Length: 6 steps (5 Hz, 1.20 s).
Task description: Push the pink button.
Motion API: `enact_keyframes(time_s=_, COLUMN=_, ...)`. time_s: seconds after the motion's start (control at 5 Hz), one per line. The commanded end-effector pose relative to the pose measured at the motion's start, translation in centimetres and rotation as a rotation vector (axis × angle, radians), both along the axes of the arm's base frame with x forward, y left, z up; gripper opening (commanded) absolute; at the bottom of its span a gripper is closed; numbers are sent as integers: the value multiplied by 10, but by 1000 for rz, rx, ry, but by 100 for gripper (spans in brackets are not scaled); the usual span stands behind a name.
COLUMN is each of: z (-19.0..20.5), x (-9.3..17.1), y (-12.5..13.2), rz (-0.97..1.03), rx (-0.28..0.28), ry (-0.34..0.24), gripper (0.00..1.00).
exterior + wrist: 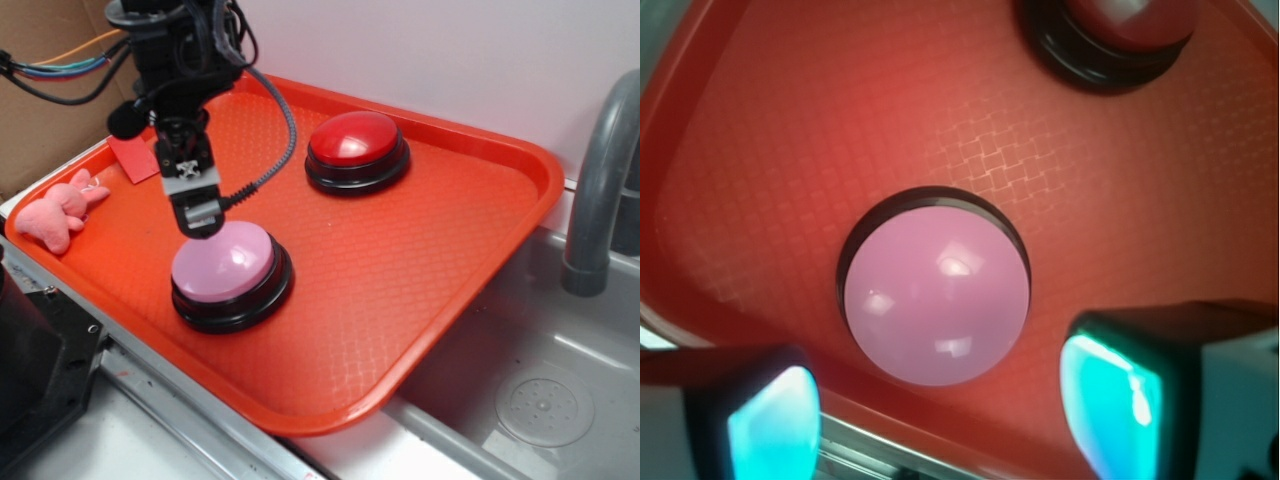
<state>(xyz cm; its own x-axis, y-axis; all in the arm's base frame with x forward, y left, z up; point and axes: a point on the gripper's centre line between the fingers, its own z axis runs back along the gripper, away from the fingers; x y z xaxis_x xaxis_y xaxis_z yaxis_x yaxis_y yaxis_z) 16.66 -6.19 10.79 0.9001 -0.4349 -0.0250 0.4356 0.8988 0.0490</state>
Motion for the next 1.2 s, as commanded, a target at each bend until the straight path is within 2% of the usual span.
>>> enact_keyframes(time_s=0.0, z=15, x=7, y=-6, rz=20, rx=-34, ry=-48, gripper=100)
enact_keyframes(time_s=0.2, z=17, x=7, y=-6, rz=11, rx=-60, ry=-49, gripper=100)
enact_keyframes(time_s=1.0, z=31, x=3, y=-7, rz=-6, rx=-47, ry=-74, gripper=100)
